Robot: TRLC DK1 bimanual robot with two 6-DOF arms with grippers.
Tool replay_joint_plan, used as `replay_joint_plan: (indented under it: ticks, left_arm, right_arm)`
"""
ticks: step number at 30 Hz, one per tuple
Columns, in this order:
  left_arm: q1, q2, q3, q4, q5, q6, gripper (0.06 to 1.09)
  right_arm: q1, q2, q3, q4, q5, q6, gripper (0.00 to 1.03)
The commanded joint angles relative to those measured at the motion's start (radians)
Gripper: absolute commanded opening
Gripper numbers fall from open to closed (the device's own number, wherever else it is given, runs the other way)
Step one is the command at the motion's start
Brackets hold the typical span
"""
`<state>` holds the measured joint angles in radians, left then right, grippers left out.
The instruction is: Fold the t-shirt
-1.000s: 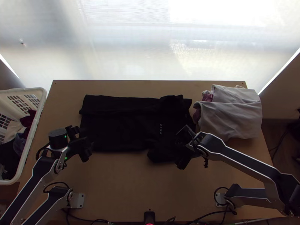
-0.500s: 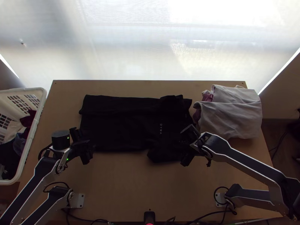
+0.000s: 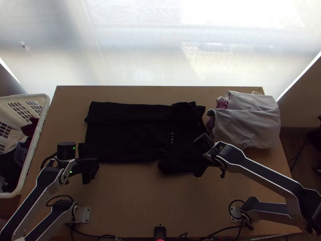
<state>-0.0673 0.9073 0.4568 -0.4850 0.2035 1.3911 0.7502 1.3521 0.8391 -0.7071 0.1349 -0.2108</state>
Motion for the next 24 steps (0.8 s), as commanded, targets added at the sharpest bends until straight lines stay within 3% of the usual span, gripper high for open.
replay_joint_plan:
  ticks: [1,21,24]
  left_arm:
    - [0.057,0.073,-0.006,0.002,0.002,0.105,1.02]
    - [0.103,0.220,0.046,0.105,0.001,0.115,1.00]
    - [0.110,0.239,0.054,0.108,0.001,0.117,0.97]
  right_arm:
    - [-0.003,0.009,-0.002,0.014,0.000,-0.002,0.97]
    - [-0.038,0.079,-0.025,0.093,0.000,-0.015,0.96]
    - [-0.052,0.087,-0.025,0.109,-0.001,-0.027,0.87]
